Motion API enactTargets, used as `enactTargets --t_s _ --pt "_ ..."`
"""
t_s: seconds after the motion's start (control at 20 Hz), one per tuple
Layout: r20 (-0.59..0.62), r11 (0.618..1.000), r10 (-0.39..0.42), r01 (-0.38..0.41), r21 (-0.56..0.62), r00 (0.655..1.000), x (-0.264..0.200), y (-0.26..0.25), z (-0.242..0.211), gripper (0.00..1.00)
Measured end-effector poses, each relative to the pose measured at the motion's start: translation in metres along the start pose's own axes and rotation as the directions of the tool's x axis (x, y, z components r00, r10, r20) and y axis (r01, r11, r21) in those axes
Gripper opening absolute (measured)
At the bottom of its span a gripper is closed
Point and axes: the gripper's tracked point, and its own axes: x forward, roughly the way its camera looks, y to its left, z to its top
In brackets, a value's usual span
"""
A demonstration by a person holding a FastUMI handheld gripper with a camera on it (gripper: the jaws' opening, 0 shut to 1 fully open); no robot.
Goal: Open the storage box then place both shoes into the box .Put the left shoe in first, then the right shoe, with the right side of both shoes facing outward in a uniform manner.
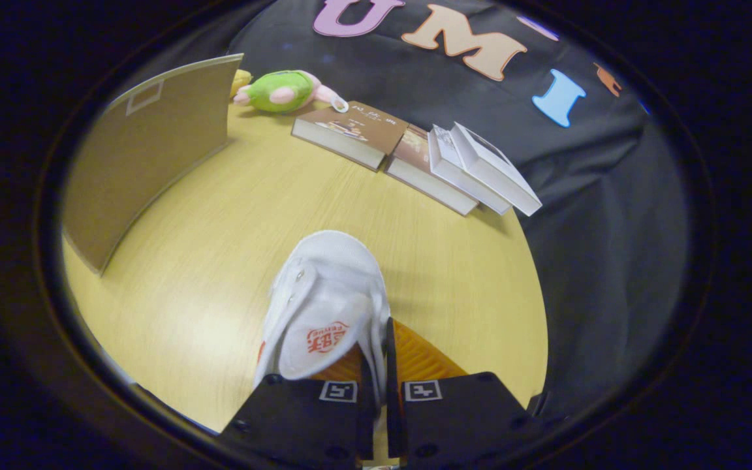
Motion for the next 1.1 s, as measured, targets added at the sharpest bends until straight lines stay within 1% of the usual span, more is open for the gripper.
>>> enactTargets --t_s 0.1,0.2,0.25,0.3,0.4,0.45,0.55,0.7,0.9,1.0,1.1 --pt "-0.002 0.999 -0.027 0.027 0.044 1.000 -0.004 0.000 0.001 0.09" --pt "-0.017 0.994 -0.006 0.008 0.110 1.000 -0.002 -0.001 -0.001 0.07" --pt "-0.024 0.987 0.020 -0.016 0.162 1.000 -0.002 0.000 -0.001 0.07" --pt "-0.037 0.972 0.071 -0.061 0.228 0.997 -0.002 0.005 -0.004 0.07" --pt "-0.046 0.917 0.185 -0.156 0.366 0.982 -0.009 0.017 -0.003 0.07" --pt "-0.036 0.887 0.224 -0.188 0.421 0.974 -0.012 0.020 0.003 0.07" --pt "0.003 0.846 0.263 -0.231 0.480 0.965 -0.020 0.021 0.019 0.07" --pt "0.081 0.805 0.283 -0.282 0.521 0.956 -0.049 0.017 0.056 0.07" --pt "0.202 0.777 0.302 -0.363 0.514 0.932 -0.108 0.019 0.124 0.07" --pt "0.261 0.760 0.315 -0.407 0.506 0.912 -0.136 0.028 0.161 0.07" --pt "0.308 0.733 0.348 -0.462 0.500 0.886 -0.160 0.047 0.195 0.07"
